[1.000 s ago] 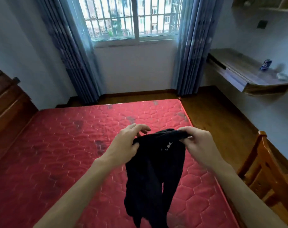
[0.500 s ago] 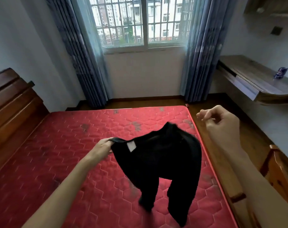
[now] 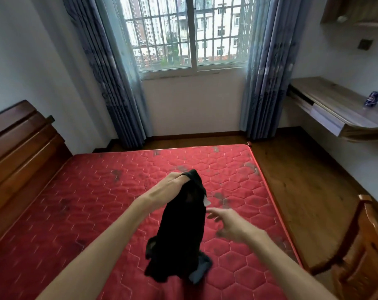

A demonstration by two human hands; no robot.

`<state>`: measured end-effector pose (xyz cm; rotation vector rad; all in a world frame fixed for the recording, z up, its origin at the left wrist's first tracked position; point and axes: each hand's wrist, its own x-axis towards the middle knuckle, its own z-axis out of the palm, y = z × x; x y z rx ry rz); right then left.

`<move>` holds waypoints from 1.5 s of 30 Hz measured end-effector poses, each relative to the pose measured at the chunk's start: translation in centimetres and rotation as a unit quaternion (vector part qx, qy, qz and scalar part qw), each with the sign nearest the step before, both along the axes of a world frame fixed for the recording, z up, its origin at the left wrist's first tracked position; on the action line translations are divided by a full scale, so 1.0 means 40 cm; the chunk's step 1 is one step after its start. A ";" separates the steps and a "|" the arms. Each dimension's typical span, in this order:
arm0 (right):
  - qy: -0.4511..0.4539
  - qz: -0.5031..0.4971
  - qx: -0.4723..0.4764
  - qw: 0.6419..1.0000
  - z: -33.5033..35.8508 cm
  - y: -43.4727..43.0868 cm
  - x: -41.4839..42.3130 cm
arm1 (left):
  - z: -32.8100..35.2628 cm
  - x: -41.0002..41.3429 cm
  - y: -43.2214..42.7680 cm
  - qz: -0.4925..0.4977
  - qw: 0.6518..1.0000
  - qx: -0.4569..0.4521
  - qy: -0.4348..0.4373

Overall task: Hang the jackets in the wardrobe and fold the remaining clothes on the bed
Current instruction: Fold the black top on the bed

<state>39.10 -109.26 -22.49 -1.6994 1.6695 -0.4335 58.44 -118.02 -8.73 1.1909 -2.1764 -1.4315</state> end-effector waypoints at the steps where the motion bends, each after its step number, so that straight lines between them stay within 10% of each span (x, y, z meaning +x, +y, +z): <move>1: -0.005 0.019 -0.011 1.000 -0.015 -0.005 0.025 | 0.011 0.001 -0.001 0.006 1.000 -0.002 0.013; 11: -0.045 -0.134 -0.212 0.967 0.053 -0.068 0.055 | 0.121 0.113 -0.075 0.103 0.990 -0.095 0.001; 19: 0.016 -0.266 -0.334 0.904 0.233 -0.053 -0.165 | 0.139 0.230 -0.127 -0.069 0.980 -0.158 -0.105; 25: 0.075 -0.239 -0.398 0.882 0.313 -0.026 -0.237 | 0.056 0.195 -0.164 -0.096 0.836 -0.462 -0.281; 32: 0.055 -0.243 -0.374 0.893 0.313 0.040 -0.257 | -0.005 0.209 -0.210 0.085 0.904 -0.414 -0.063; 45: 0.113 -0.287 -0.178 0.934 0.155 0.215 -0.136 | -0.189 0.409 -0.121 0.115 0.951 -0.252 -0.138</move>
